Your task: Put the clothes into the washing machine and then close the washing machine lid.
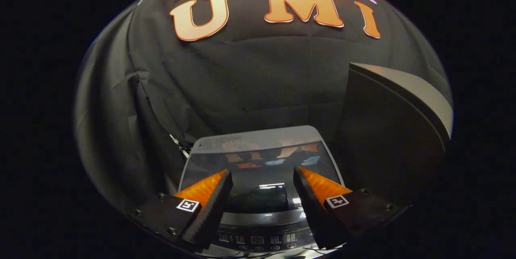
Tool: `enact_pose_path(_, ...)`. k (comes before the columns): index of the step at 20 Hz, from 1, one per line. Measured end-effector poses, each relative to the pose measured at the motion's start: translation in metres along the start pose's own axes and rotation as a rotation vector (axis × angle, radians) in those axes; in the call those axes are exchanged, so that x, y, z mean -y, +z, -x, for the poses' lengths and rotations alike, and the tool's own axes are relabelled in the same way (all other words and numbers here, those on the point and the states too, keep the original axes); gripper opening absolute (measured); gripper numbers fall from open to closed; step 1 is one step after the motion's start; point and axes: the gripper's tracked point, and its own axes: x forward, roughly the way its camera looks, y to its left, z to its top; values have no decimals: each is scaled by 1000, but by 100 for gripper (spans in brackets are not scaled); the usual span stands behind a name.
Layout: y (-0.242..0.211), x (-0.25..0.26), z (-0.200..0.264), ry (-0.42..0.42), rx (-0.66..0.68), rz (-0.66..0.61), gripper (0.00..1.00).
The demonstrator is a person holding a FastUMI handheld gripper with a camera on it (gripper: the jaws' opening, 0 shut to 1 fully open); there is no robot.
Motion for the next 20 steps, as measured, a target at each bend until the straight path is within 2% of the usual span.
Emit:
enact_pose_path(6,-40,11,-7,-3,-83,-1,98)
enact_pose_path(9,-26,12,1,3,-63,3,98)
enact_pose_path(20,64,20,57,18,180,63,98)
